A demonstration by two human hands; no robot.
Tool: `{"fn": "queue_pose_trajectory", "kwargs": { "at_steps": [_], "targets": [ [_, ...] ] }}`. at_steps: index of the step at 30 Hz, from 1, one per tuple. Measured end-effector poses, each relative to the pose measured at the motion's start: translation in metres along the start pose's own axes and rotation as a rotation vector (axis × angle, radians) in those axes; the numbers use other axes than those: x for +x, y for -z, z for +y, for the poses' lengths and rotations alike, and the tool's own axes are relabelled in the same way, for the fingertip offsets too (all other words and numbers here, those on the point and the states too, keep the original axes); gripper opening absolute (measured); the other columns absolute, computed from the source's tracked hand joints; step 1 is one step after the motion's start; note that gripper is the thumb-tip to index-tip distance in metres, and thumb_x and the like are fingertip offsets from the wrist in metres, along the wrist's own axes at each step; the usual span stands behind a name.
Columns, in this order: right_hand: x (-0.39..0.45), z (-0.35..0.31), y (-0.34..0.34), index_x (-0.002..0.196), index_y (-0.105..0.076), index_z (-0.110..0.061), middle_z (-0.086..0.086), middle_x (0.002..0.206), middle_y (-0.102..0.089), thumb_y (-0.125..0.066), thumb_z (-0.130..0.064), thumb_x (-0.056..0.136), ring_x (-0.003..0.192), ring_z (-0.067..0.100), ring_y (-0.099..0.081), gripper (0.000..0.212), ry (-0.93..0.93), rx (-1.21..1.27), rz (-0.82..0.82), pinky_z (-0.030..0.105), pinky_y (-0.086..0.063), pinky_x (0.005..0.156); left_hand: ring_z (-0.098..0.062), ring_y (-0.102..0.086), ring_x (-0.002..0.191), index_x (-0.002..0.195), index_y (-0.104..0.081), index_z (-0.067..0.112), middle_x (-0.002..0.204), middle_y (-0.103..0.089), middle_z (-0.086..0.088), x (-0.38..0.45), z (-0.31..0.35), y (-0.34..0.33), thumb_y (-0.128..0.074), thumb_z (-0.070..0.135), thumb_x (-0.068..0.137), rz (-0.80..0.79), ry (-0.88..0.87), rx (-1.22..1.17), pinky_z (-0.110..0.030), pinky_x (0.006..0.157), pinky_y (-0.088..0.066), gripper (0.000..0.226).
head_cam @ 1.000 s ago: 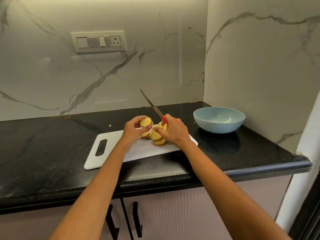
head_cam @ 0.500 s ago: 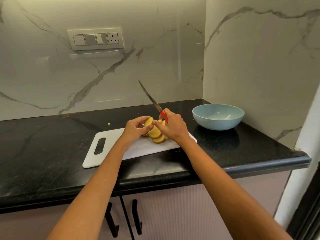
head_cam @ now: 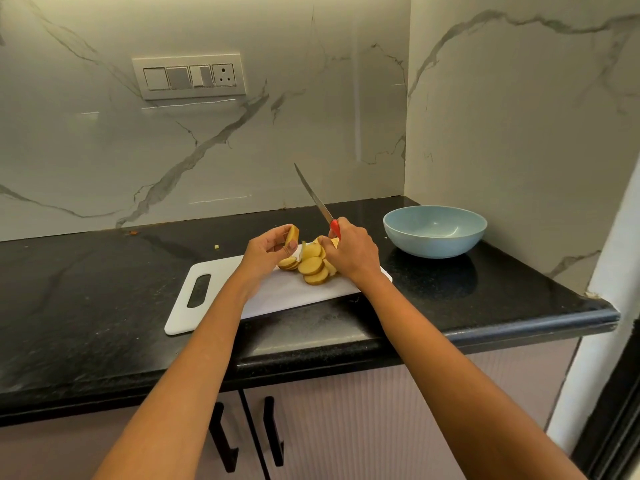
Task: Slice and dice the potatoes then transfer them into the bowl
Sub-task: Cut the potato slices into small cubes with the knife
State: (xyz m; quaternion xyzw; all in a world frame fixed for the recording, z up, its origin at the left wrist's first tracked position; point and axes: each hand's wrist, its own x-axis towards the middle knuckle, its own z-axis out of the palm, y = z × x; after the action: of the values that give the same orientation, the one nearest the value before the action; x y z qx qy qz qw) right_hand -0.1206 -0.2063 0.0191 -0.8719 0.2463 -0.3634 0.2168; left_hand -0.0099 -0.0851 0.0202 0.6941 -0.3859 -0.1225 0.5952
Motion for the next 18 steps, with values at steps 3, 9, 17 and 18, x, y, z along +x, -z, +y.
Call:
{"fn": "queue_pose_trajectory", "kwargs": {
  "at_steps": [3,9,17,18],
  "targets": [
    [0.000,0.000,-0.001,0.107,-0.052,-0.010,0.002,0.090,-0.058,-0.052,-0.036,0.094,0.079,0.012,-0.051,0.029,-0.024,0.013,0.013,0.030,-0.046,0.072,-0.014,-0.050,0.115,0.135,-0.047,0.015,0.131,-0.054,-0.002,0.000,0.002,0.002,-0.058,0.011,0.089,0.034,0.029,-0.025,-0.021,0.083,-0.040,0.047],
    [-0.005,-0.002,0.003,0.097,-0.045,-0.012,-0.002,0.072,-0.049,-0.040,-0.036,0.099,0.063,0.011,-0.047,0.025,-0.031,0.044,0.111,0.024,-0.036,0.056,-0.022,-0.050,0.118,0.138,-0.038,0.007,0.128,-0.054,-0.013,-0.021,-0.003,0.015,-0.064,0.000,0.082,0.060,-0.077,0.268,-0.022,0.091,-0.038,0.062],
    [-0.041,-0.038,0.007,0.103,-0.050,-0.010,-0.007,0.061,-0.045,-0.030,-0.026,0.102,0.049,0.007,-0.039,0.026,0.137,-0.028,0.120,0.026,-0.034,0.049,-0.019,-0.044,0.121,0.141,-0.033,0.025,0.132,-0.048,0.002,-0.058,-0.021,0.056,-0.070,0.023,0.081,0.011,0.007,0.584,-0.047,0.104,-0.034,0.071],
    [-0.048,-0.046,0.004,0.104,-0.050,-0.011,-0.009,0.061,-0.044,-0.030,-0.026,0.102,0.049,0.006,-0.040,0.025,0.168,-0.052,0.083,0.024,-0.035,0.049,-0.019,-0.046,0.117,0.140,-0.034,0.023,0.130,-0.050,0.002,-0.060,-0.022,0.056,-0.071,0.028,0.079,0.047,0.033,0.583,-0.046,0.103,-0.036,0.072]
  ]
}}
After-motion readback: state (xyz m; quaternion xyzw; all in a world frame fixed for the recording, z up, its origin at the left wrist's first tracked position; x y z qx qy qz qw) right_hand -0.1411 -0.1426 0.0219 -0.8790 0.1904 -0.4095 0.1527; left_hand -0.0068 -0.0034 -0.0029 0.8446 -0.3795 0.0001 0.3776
